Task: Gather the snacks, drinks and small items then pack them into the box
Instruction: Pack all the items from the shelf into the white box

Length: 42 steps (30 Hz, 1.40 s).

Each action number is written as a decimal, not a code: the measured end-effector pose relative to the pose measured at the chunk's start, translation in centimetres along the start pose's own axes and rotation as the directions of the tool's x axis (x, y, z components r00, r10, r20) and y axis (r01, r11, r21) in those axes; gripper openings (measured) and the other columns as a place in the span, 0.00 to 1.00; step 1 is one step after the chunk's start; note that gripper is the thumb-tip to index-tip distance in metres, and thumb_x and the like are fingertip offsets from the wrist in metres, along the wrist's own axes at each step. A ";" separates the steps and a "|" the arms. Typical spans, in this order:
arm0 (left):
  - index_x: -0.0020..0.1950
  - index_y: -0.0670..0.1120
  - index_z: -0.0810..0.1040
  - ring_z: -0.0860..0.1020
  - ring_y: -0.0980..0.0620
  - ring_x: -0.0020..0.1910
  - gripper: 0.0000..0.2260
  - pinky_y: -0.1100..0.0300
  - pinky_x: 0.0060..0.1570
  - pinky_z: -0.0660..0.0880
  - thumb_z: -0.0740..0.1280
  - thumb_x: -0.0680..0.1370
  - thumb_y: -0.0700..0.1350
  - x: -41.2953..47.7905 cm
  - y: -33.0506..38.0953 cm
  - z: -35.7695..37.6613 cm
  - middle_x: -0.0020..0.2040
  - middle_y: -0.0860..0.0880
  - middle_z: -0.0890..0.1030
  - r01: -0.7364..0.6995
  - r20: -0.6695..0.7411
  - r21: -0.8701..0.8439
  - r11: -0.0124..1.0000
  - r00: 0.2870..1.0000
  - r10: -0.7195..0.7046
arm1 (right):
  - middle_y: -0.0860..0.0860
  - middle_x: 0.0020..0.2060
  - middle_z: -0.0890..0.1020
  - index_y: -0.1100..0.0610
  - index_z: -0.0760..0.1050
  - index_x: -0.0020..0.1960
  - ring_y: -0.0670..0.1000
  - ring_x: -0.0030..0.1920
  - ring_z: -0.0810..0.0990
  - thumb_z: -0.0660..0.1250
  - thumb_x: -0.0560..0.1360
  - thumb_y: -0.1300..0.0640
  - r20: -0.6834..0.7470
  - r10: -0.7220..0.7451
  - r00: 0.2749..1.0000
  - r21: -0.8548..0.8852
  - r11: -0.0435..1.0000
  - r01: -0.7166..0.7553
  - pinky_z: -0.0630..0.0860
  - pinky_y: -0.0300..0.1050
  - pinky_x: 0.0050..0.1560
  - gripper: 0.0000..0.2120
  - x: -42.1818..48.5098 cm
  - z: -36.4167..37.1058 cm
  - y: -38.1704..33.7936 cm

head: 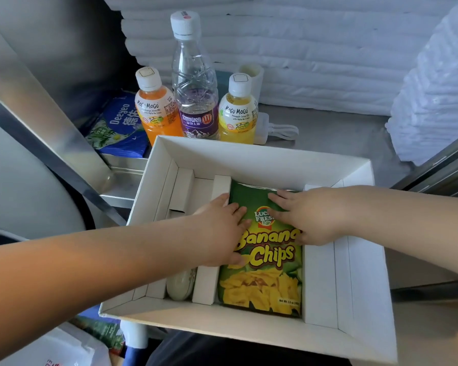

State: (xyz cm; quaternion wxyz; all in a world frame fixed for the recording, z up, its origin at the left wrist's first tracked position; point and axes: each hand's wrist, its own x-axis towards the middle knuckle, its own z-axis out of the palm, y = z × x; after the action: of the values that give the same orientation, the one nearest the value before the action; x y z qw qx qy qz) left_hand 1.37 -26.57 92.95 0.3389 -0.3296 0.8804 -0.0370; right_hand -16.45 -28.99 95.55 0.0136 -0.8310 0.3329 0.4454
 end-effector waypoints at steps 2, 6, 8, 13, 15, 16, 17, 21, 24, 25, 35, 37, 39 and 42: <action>0.77 0.45 0.45 0.46 0.42 0.76 0.35 0.45 0.72 0.39 0.48 0.78 0.65 0.2 -1.0 -0.4 0.77 0.41 0.46 0.059 -0.061 0.016 0.998 0.996 -0.058 | 0.58 0.77 0.46 0.56 0.48 0.78 0.57 0.76 0.50 0.54 0.81 0.46 -0.030 0.031 0.999 -0.048 0.998 -0.033 0.59 0.55 0.73 0.30 -0.2 0.4 0.1; 0.76 0.39 0.44 0.44 0.41 0.76 0.40 0.45 0.71 0.37 0.49 0.77 0.67 0.7 -1.7 -0.4 0.77 0.37 0.46 0.116 -0.061 0.105 0.988 0.992 -0.110 | 0.60 0.75 0.57 0.62 0.57 0.75 0.58 0.71 0.64 0.47 0.82 0.46 -0.004 0.071 0.998 -0.023 0.997 -0.071 0.65 0.55 0.68 0.27 -0.7 1.1 0.3; 0.76 0.36 0.44 0.44 0.39 0.75 0.41 0.45 0.72 0.37 0.49 0.77 0.67 1.1 -1.2 -0.4 0.76 0.36 0.47 0.101 -0.030 0.142 0.985 0.995 -0.098 | 0.59 0.76 0.54 0.61 0.56 0.76 0.56 0.73 0.61 0.48 0.83 0.48 0.009 0.055 0.998 -0.046 0.997 -0.054 0.59 0.54 0.71 0.26 -0.7 1.4 0.1; 0.76 0.37 0.50 0.48 0.37 0.75 0.40 0.43 0.71 0.37 0.50 0.77 0.67 1.6 -1.0 -0.9 0.76 0.37 0.52 0.069 -0.027 0.212 0.975 0.998 -0.065 | 0.60 0.76 0.54 0.61 0.56 0.76 0.58 0.72 0.62 0.51 0.82 0.47 0.048 0.041 0.998 -0.067 0.997 -0.038 0.63 0.54 0.70 0.27 0.1 1.0 0.0; 0.76 0.38 0.50 0.47 0.38 0.75 0.39 0.43 0.72 0.39 0.50 0.78 0.66 1.5 -1.2 -0.9 0.76 0.37 0.52 0.071 -0.035 0.176 0.982 0.997 -0.066 | 0.57 0.75 0.60 0.57 0.58 0.75 0.58 0.69 0.67 0.51 0.81 0.46 0.009 0.014 1.000 0.021 1.000 -0.014 0.69 0.53 0.66 0.26 -0.1 0.6 0.8; 0.77 0.38 0.48 0.47 0.39 0.75 0.39 0.43 0.72 0.39 0.51 0.78 0.65 1.3 -1.5 -0.9 0.76 0.37 0.50 0.071 -0.043 0.141 0.987 0.997 -0.066 | 0.54 0.73 0.64 0.54 0.60 0.74 0.56 0.66 0.70 0.52 0.81 0.45 -0.039 -0.009 0.999 0.089 0.996 0.013 0.71 0.52 0.63 0.24 -0.5 0.4 1.3; 0.77 0.39 0.47 0.46 0.40 0.76 0.38 0.43 0.72 0.39 0.52 0.78 0.65 1.1 -1.7 -0.7 0.77 0.38 0.49 0.065 -0.054 0.095 0.993 0.997 -0.060 | 0.52 0.71 0.69 0.51 0.62 0.73 0.53 0.64 0.72 0.53 0.81 0.45 -0.102 -0.029 0.994 0.165 0.985 0.045 0.72 0.49 0.61 0.23 -0.9 0.1 1.9; 0.77 0.46 0.48 0.45 0.46 0.76 0.33 0.47 0.73 0.43 0.52 0.79 0.63 -1.0 -3.1 -0.7 0.78 0.45 0.49 0.002 -0.196 -0.113 0.994 0.980 -0.024 | 0.41 0.66 0.72 0.43 0.65 0.71 0.38 0.56 0.70 0.54 0.80 0.45 -0.396 -0.029 0.918 0.328 0.929 0.171 0.66 0.35 0.53 0.19 -2.9 -1.4 2.7; 0.76 0.50 0.54 0.51 0.49 0.76 0.27 0.51 0.73 0.47 0.51 0.80 0.60 -3.0 -4.1 -1.1 0.77 0.48 0.55 0.017 -0.422 -0.195 0.981 0.901 -0.099 | 0.38 0.61 0.74 0.43 0.69 0.67 0.40 0.59 0.72 0.54 0.80 0.47 -0.615 0.018 0.788 0.302 0.929 0.215 0.66 0.34 0.53 0.16 -3.8 -2.5 2.6; 0.75 0.51 0.58 0.54 0.50 0.75 0.25 0.53 0.72 0.48 0.51 0.80 0.59 -3.8 -4.4 -1.1 0.76 0.50 0.58 0.033 -0.478 -0.236 0.971 0.866 -0.145 | 0.39 0.59 0.74 0.43 0.71 0.65 0.41 0.57 0.73 0.53 0.80 0.48 -0.669 0.034 0.742 0.302 0.925 0.230 0.68 0.35 0.52 0.16 -4.0 -2.9 2.5; 0.58 0.47 0.79 0.76 0.52 0.52 0.10 0.58 0.51 0.75 0.64 0.78 0.43 -9.3 -10.7 0.9 0.54 0.51 0.79 0.133 -0.676 -0.655 0.744 0.338 -0.655 | 0.48 0.49 0.80 0.53 0.79 0.55 0.46 0.49 0.77 0.58 0.78 0.53 -0.943 -0.101 0.316 0.001 0.951 0.308 0.73 0.36 0.47 0.12 -1.9 -7.4 2.6; 0.58 0.45 0.78 0.77 0.49 0.53 0.11 0.56 0.50 0.75 0.65 0.77 0.41 -9.5 -12.4 2.0 0.55 0.49 0.79 0.216 -0.598 -0.731 0.647 0.253 -0.761 | 0.47 0.50 0.79 0.53 0.78 0.56 0.47 0.50 0.76 0.60 0.78 0.53 -0.958 -0.105 0.267 -0.016 0.949 0.315 0.74 0.38 0.49 0.11 -1.0 -8.8 2.8; 0.60 0.45 0.77 0.77 0.47 0.54 0.11 0.56 0.48 0.75 0.64 0.77 0.43 -9.4 -13.7 3.2 0.57 0.48 0.78 0.265 -0.516 -0.786 0.558 0.214 -0.829 | 0.48 0.50 0.79 0.54 0.78 0.57 0.48 0.50 0.76 0.62 0.77 0.55 -0.973 -0.108 0.203 -0.041 0.950 0.309 0.74 0.39 0.49 0.11 -0.2 -10.1 2.8; 0.64 0.45 0.73 0.77 0.47 0.55 0.15 0.55 0.47 0.76 0.64 0.77 0.45 -8.3 -14.9 5.1 0.61 0.47 0.76 0.334 -0.410 -0.815 0.473 0.244 -0.879 | 0.49 0.51 0.78 0.55 0.77 0.58 0.49 0.51 0.76 0.62 0.78 0.55 -0.979 -0.145 0.140 -0.099 0.950 0.296 0.75 0.41 0.51 0.11 0.6 -11.7 2.6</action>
State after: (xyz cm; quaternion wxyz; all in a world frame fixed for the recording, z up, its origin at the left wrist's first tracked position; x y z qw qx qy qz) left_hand 17.38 -32.32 98.11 -0.2662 -0.6916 0.6694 -0.0523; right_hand -9.12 -35.07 102.86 -0.0884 -0.9581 0.1638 -0.2175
